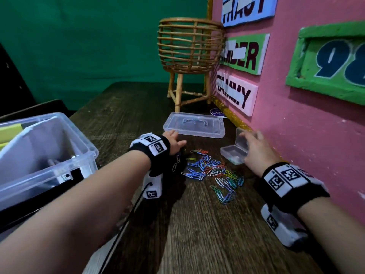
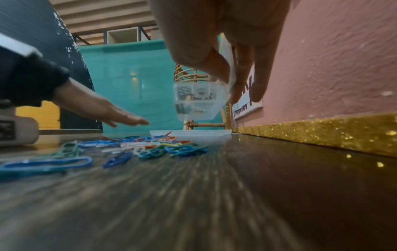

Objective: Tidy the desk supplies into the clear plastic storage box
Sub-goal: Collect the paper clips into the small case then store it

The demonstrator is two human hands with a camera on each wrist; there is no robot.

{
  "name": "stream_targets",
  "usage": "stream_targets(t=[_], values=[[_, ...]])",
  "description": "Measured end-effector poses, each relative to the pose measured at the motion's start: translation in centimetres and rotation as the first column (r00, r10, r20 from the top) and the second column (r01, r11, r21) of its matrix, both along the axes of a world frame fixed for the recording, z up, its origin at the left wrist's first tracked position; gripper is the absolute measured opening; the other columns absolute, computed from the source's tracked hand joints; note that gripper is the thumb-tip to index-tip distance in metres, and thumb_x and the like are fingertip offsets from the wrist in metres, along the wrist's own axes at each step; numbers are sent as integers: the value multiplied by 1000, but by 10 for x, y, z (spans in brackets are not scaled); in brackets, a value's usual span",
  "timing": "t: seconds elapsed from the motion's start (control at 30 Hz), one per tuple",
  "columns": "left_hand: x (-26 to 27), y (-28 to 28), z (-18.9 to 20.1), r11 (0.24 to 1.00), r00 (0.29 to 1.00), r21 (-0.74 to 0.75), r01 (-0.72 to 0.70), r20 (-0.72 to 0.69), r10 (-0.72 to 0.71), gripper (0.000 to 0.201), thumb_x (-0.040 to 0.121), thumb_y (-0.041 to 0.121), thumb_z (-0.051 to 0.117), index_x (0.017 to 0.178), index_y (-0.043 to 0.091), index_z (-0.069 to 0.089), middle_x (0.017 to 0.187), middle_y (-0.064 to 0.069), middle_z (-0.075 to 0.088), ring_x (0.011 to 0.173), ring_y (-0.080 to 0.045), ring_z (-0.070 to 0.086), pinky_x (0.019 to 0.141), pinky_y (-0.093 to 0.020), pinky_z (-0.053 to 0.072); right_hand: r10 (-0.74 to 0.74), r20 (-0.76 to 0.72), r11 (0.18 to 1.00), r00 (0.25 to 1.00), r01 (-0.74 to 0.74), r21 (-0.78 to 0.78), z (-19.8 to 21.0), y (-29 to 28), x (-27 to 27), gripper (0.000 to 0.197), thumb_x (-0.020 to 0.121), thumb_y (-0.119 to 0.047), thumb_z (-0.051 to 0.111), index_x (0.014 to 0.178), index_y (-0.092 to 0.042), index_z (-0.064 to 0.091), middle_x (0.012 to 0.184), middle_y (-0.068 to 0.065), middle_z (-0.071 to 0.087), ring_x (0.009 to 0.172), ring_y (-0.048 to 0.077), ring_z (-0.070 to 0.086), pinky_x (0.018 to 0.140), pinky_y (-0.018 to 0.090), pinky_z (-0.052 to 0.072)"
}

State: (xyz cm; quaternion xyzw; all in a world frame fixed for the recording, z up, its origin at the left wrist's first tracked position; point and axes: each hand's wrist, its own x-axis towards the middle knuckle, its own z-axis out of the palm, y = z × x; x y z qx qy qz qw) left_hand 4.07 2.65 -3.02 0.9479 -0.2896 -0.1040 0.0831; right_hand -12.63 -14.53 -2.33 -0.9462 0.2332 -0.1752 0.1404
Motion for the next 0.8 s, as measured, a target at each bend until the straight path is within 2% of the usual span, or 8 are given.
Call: stream_targets(t=[0.13,0.23,0.33,0.43,0.5,0.6,0.7,0.8], values=[[-12,-3,-2,981,998,196,9,-68,5,57,101,39,28,148,7,20,157,-10,16,145,-26,17,117,-33,13,-65,-24,998,998,64,-27,-1,-4,3,65,76,-9,71,132,-16,40,129,10,37,106,31,54,90,42,49],[-36,-10,4,964,971,182,196,-172,-166,56,102,36,25,149,8,15,159,-11,9,146,-26,12,118,-33,10,-108,-33,993,994,106,-50,-2,-6,5,66,77,-8,69,134,-16,38,130,11,38,103,32,55,86,43,51],[-59,-9,11,935,921,167,312,-294,-255,59,100,45,23,151,19,8,160,-4,5,147,-20,7,118,-32,5,-142,-17,989,990,141,-35,-3,-8,6,69,77,-5,69,137,-17,36,131,11,38,106,33,55,88,47,50],[-68,-2,8,963,958,85,257,-154,-242,65,98,48,27,151,16,9,160,-6,5,148,-20,7,119,-33,7,-165,-20,986,986,165,-7,-4,-9,6,72,76,-10,71,137,-18,35,132,12,37,109,34,54,90,49,50],[-56,7,5,993,993,51,110,-40,-108,71,96,51,30,149,7,13,159,-12,8,147,-24,8,119,-34,10,-169,-27,986,985,168,-5,-3,-8,6,68,77,-14,69,136,-15,36,135,13,36,112,34,52,88,47,50],[-35,26,2,982,991,152,-116,-56,125,78,92,62,27,145,5,26,155,-16,23,143,-29,24,118,-39,20,-165,-24,986,986,165,-3,-2,-7,5,63,82,-11,59,139,-15,32,139,13,33,117,34,48,91,46,49],[-41,27,-4,957,991,270,-103,-57,122,79,92,63,25,146,5,26,155,-15,23,143,-29,24,117,-37,19,-156,15,988,988,156,-15,-4,-8,6,57,85,-11,51,139,-15,33,136,14,36,115,35,50,90,48,49],[-70,12,-8,959,997,280,39,-80,-18,84,90,65,28,149,6,13,159,-12,8,147,-27,11,119,-39,10,-156,30,988,987,156,-3,-5,-9,8,56,85,-6,51,138,-14,35,134,14,37,112,35,51,90,46,49]])
